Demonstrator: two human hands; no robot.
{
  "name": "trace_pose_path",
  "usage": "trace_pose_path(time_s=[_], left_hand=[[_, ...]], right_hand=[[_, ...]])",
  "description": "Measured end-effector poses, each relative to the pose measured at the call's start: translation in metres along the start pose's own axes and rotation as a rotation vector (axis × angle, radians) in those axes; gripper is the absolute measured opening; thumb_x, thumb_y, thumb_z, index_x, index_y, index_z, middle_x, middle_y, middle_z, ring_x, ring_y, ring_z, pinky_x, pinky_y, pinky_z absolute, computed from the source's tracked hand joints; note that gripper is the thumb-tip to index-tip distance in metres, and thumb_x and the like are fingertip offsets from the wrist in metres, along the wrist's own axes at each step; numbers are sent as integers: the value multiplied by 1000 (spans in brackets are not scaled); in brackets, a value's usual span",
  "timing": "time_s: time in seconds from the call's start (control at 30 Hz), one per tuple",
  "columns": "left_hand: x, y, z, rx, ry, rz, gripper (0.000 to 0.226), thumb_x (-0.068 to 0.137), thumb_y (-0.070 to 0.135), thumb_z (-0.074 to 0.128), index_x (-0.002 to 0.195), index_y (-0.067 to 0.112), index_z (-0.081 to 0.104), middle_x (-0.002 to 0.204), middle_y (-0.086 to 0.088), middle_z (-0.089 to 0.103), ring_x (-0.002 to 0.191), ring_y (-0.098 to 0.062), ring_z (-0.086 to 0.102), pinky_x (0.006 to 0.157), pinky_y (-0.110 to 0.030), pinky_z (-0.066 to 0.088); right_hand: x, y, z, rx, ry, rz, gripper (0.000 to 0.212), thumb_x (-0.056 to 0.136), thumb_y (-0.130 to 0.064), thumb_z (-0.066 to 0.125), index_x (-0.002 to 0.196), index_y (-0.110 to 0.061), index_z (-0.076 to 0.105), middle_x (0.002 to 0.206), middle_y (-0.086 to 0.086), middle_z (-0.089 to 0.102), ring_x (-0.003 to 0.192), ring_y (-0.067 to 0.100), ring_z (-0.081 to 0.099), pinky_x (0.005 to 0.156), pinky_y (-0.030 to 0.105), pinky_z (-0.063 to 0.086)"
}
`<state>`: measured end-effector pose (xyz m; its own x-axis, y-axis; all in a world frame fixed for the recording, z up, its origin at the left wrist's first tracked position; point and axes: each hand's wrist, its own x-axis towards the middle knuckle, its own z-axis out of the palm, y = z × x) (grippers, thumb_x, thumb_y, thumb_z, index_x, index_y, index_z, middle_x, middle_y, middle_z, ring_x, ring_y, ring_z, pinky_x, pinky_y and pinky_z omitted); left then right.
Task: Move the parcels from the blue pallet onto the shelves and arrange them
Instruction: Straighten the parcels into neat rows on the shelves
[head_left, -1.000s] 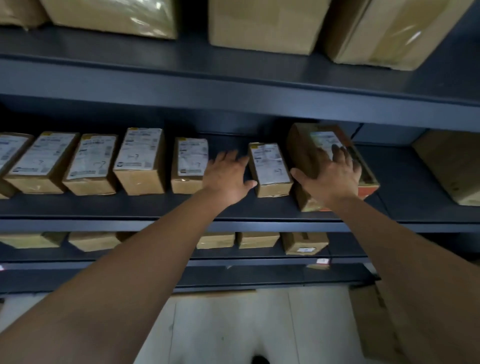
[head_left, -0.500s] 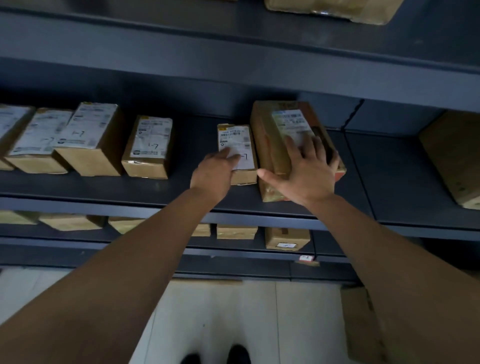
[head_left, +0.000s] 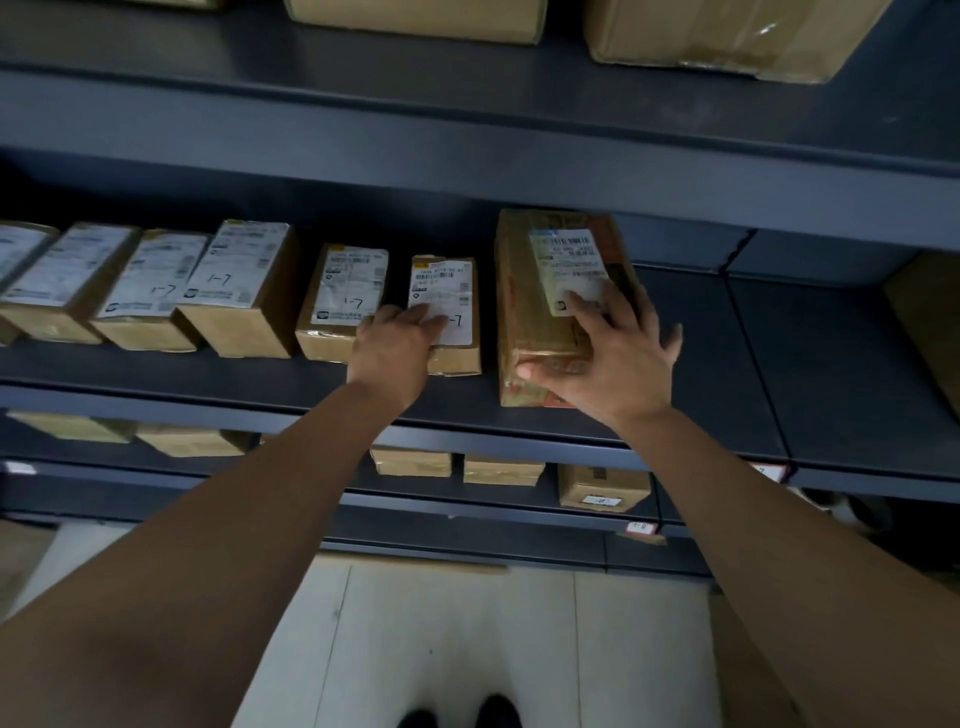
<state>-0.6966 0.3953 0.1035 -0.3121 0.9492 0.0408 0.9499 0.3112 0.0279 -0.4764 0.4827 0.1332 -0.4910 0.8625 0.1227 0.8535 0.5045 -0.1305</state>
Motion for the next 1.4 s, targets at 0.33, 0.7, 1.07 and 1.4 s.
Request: trace_pose_path(time_s=[0.33,0.7,1.07,1.4], left_hand=[[-3,-12,0,-24,19,5,53,96,13,53,145,26,39,154,-1,35,136,-29,35,108,-44,30],[-4,-20,1,-20,-1,2,58,94,10,55,147,25,36,155,-2,33,138,-28,35,111,-44,30],[-12,-11,-10,-53,-45,99,56,96,18,52,148,18,32,158,0,25,143,-23,26,113,-41,28],[-19,-15,-9,-87,-79,139,62,96,24,54,150,13,26,160,-5,17,146,-25,18,118,-39,23]], right_hand=[[-8,-1,14,314,214,-123,67,68,-37,83,129,-19,61,145,21,39,131,44,36,104,56,40],[-15,-2,9,453,97,-21,80,74,-26,81,144,-26,41,156,10,20,142,31,26,112,47,34],[-27,-6,11,638,48,330,70,71,-22,83,129,-15,45,118,4,64,108,23,61,94,41,52],[-31,-9,6,530,46,291,75,80,-16,75,142,-19,31,127,7,56,114,26,57,93,39,49]])
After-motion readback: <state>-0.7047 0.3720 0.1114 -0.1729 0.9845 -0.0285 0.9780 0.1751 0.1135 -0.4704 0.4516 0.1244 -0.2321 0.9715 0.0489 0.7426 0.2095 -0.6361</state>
